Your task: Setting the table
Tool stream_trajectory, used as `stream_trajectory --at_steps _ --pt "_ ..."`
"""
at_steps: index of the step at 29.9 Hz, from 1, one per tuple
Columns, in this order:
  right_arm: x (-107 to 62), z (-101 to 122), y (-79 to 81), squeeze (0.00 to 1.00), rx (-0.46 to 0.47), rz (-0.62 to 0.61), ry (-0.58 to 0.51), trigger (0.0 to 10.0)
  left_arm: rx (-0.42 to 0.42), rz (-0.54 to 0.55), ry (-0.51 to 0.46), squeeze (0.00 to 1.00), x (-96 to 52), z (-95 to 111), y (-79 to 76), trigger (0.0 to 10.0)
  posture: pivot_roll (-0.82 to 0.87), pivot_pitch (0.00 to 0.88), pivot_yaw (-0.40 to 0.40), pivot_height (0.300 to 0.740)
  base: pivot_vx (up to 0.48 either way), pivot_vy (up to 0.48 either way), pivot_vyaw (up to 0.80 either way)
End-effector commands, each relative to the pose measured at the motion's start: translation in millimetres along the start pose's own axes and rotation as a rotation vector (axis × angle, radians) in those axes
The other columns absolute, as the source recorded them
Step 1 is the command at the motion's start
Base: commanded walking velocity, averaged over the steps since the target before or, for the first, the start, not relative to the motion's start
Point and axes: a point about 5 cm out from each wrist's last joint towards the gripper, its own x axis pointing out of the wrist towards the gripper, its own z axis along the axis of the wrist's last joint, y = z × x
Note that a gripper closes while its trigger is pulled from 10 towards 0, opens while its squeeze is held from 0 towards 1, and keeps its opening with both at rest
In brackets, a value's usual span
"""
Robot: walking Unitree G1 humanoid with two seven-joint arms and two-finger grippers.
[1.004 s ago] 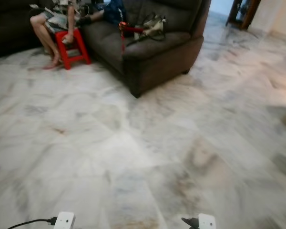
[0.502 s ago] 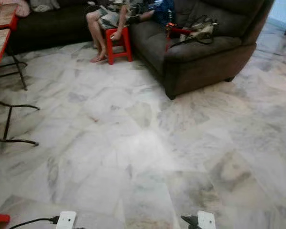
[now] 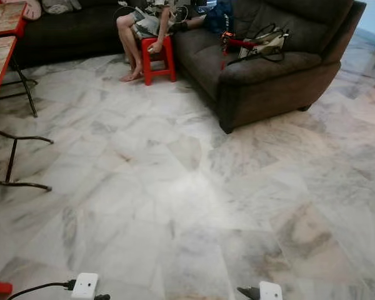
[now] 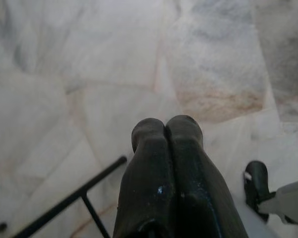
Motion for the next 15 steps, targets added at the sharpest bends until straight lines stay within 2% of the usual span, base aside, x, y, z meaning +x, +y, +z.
stream_trajectory --at_steps 1,15 --pt "-2.8 -6.6 -6.8 0.00 0.008 -0.022 0.021 10.0 -0.001 -0.014 0.022 0.00 -0.5 -5.8 -5.1 10.0 -0.03 0.110 -0.013 0.740 0.296 0.000 0.00" --pt "-2.5 -6.4 -5.4 0.00 0.002 -0.018 0.021 10.0 0.002 -0.016 0.023 0.00 -0.2 -5.4 -5.8 10.0 -0.03 0.111 -0.013 0.740 0.319 0.000 0.00"
